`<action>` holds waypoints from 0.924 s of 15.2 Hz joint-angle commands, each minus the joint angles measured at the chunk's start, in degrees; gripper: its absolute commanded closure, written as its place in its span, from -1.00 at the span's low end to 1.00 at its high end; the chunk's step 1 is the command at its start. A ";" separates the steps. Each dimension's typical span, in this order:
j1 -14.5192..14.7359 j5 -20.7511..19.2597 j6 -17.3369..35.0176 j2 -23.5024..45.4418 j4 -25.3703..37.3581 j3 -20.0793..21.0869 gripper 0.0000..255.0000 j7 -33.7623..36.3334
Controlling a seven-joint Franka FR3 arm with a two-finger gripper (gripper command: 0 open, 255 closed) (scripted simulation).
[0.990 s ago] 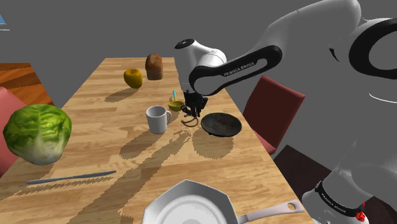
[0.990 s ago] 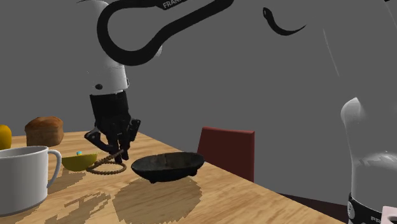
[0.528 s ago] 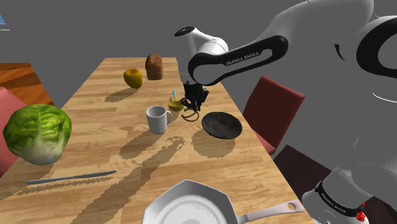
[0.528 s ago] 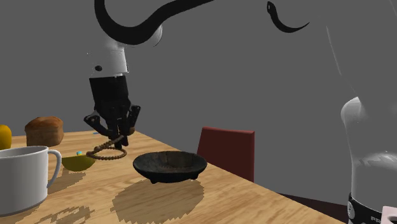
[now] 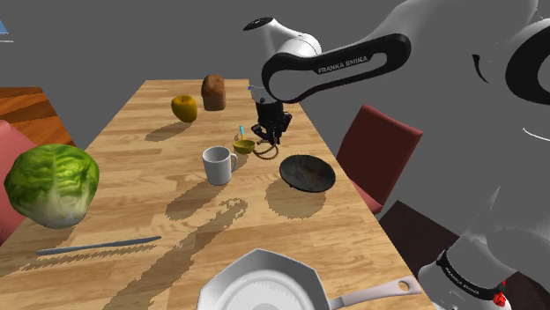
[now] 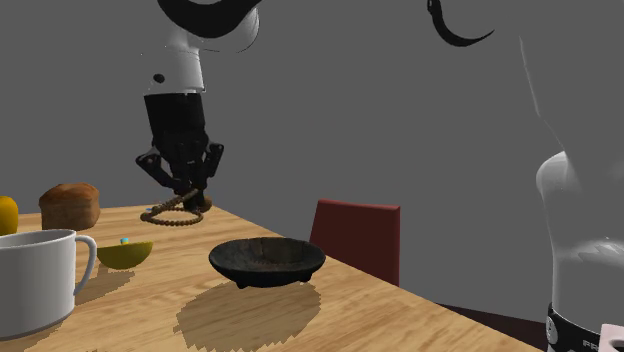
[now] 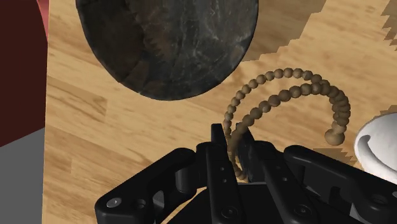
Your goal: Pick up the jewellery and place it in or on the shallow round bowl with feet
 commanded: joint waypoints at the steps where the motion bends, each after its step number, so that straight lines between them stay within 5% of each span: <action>1: -1.37 1.27 1.36 -3.81 -4.55 -0.20 1.00 -1.41; 10: -5.99 7.27 8.34 -23.59 -27.83 -4.32 1.00 -11.25; 14: -5.95 6.69 11.31 -22.57 -29.93 -4.29 1.00 -10.35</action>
